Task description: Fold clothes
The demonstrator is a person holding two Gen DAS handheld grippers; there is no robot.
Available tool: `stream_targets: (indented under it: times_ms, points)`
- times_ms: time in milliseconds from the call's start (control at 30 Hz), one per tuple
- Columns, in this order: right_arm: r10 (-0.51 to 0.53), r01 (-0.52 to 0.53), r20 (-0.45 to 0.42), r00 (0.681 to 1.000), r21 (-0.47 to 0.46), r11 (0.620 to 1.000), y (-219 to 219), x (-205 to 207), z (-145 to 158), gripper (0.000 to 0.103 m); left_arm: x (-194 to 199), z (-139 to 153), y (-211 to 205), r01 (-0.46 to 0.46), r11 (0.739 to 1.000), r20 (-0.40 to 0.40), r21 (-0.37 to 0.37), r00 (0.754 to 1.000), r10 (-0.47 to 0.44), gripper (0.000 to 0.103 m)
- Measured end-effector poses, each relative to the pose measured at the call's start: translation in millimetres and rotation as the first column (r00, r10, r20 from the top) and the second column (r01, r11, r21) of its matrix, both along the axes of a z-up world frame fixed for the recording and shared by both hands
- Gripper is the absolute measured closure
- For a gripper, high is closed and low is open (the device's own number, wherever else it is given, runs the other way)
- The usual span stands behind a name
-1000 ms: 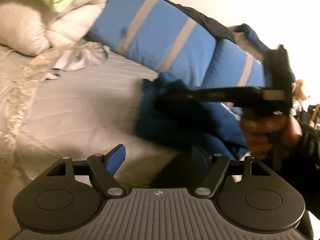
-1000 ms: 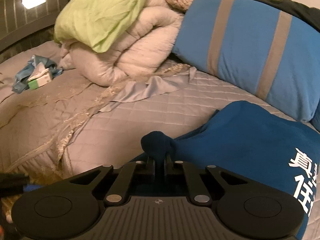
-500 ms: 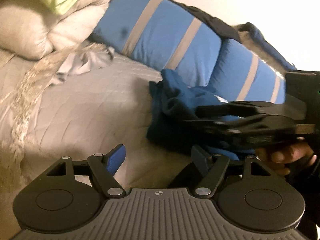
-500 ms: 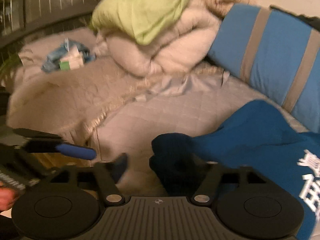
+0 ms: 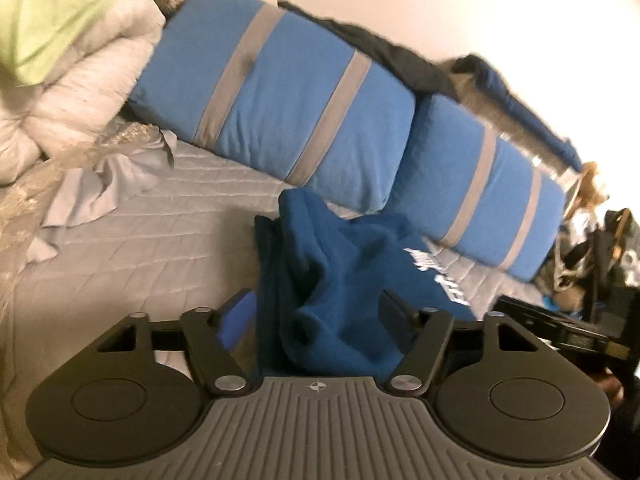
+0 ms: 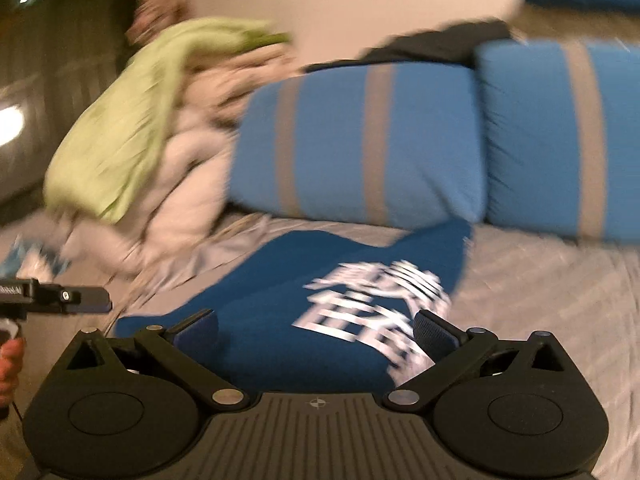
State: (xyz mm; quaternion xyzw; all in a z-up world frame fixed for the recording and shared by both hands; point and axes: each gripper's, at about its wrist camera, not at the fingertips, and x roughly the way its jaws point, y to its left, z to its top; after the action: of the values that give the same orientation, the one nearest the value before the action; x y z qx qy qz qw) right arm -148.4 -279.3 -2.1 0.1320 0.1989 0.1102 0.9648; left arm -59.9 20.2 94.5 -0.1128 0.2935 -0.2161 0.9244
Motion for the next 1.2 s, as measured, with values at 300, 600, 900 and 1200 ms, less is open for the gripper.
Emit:
stream_targets:
  times_ms: [300, 600, 900, 1200]
  points:
    - [-0.094, 0.094, -0.015, 0.995, 0.02, 0.995, -19.7, -0.1, -7.3, 0.0, 36.9, -22.8, -16.3, 0.076, 0.993, -0.148, 0.093, 0.987, -0.062, 0.087]
    - [-0.102, 0.102, -0.031, 0.994, 0.02, 0.995, -22.6, -2.6, -10.5, 0.0, 23.8, -20.9, -7.6, 0.021, 0.988, -0.171, 0.156, 0.985, 0.006, 0.089]
    - [-0.111, 0.112, -0.053, 0.992, 0.006, 0.994, -21.5, -2.5, -11.5, 0.0, 23.6, -19.0, -7.9, -0.027, 0.978, -0.147, 0.206, 0.987, 0.059, 0.05]
    - [-0.115, 0.116, -0.073, 0.991, 0.0, 0.993, -20.7, -0.3, -13.5, 0.0, 34.1, -17.1, 20.5, -0.017, 1.0, -0.268, -0.014, 0.963, 0.013, 0.026]
